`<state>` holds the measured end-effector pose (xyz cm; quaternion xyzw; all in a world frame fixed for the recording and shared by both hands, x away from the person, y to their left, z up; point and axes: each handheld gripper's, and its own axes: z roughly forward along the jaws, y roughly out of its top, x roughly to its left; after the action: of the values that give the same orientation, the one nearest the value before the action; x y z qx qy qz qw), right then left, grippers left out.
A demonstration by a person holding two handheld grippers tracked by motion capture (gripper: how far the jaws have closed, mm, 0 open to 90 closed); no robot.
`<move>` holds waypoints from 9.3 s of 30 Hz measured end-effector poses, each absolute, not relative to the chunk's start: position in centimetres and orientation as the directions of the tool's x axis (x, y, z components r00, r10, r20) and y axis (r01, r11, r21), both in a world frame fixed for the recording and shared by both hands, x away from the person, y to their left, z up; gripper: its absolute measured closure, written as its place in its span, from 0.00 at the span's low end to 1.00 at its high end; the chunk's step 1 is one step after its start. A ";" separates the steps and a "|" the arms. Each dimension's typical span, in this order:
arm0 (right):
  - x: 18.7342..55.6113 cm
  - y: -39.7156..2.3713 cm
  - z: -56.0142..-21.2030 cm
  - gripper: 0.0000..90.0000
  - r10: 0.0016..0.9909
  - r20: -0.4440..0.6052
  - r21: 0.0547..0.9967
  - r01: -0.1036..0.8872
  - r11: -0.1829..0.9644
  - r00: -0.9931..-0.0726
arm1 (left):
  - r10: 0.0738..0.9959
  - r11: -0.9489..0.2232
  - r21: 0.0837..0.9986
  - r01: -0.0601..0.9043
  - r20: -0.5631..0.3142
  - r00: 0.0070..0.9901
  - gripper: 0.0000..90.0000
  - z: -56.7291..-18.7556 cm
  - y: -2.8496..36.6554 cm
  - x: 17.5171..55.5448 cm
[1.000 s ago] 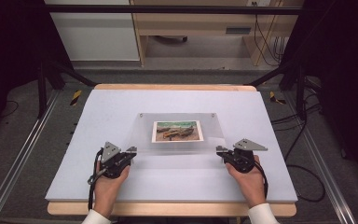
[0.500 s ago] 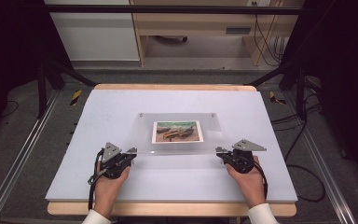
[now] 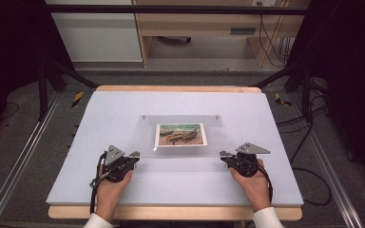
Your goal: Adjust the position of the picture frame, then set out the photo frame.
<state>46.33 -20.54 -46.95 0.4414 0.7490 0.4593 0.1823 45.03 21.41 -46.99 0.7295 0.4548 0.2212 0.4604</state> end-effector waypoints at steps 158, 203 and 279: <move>50.2 -20.5 -45.0 0.16 0.809 0.404 0.686 0.726 0.040 -0.427 | 0.775 -0.010 0.719 0.694 -0.433 0.460 0.17 -45.9 22.0 50.1; 47.9 -20.4 -44.4 0.34 0.846 0.211 0.821 0.559 0.119 -0.489 | 0.834 -0.124 0.827 0.548 -0.212 0.510 0.33 -44.4 21.4 48.2; 42.3 -21.2 -44.5 0.72 0.870 0.065 0.852 0.481 0.207 -0.489 | 0.852 -0.203 0.867 0.455 -0.073 0.518 0.65 -44.4 22.2 42.9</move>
<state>42.27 -21.16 -44.46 0.4539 0.7442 0.4367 0.2224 42.91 22.17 -44.39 0.7439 0.4394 0.2190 0.4534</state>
